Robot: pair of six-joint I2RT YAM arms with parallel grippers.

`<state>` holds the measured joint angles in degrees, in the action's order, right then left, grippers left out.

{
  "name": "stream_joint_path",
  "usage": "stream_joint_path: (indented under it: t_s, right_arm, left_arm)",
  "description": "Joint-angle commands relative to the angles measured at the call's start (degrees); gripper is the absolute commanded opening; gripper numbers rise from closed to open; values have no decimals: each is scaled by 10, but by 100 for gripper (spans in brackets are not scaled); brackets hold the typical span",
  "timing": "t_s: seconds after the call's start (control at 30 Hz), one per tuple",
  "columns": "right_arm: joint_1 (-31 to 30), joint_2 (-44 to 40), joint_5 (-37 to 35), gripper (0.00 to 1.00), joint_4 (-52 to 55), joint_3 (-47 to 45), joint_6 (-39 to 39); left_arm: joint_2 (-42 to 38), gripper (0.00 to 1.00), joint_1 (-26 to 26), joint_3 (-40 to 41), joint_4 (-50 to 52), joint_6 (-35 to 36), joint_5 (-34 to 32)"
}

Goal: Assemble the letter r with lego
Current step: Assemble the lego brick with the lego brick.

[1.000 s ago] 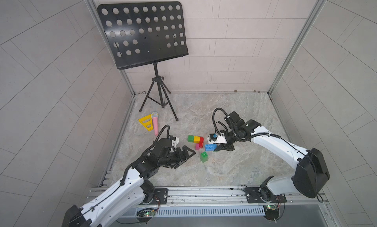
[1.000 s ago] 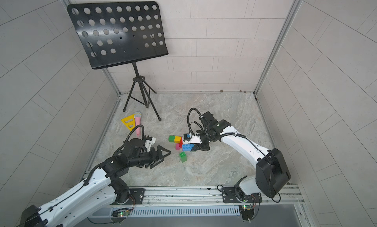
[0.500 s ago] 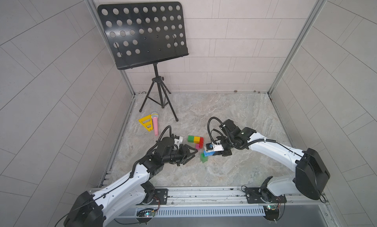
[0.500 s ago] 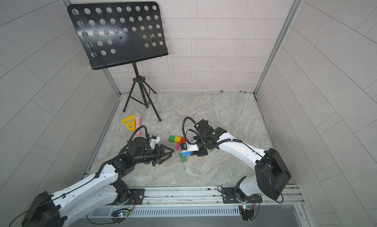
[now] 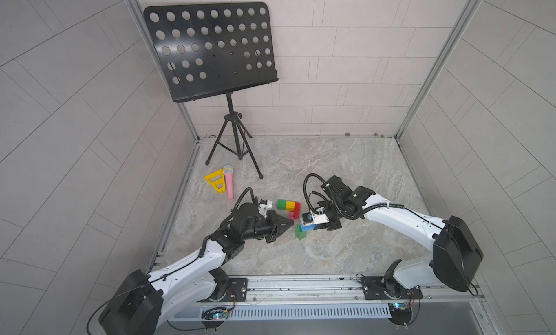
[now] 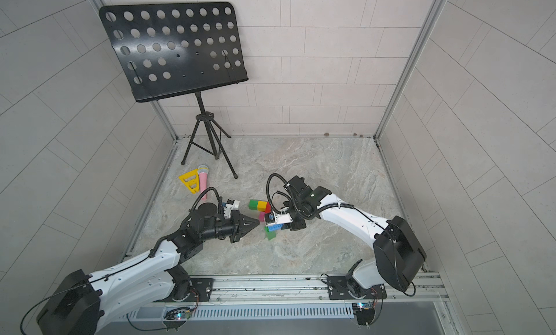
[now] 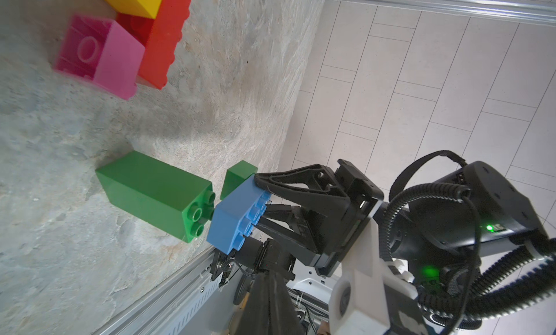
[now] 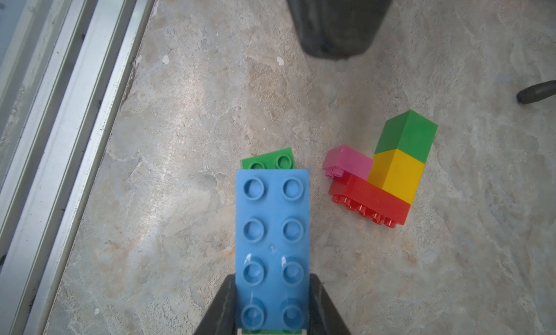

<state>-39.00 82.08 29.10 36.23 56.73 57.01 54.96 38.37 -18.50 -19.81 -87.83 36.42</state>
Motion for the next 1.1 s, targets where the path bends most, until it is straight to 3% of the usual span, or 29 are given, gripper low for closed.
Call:
stream_joint_path:
  t_s: [0.0, 0.33, 1.07]
  right_arm:
    - [-6, 9, 0, 0, 19, 14, 12]
    - [-11, 24, -11, 0, 41, 39, 20]
    - [-17, 76, -11, 0, 103, 97, 52]
  left_arm:
    - [12, 6, 9, -8, -37, -14, 6]
    - [56, 0, 39, -12, -78, -28, 1]
    - [55, 0, 41, -7, -91, -36, 1]
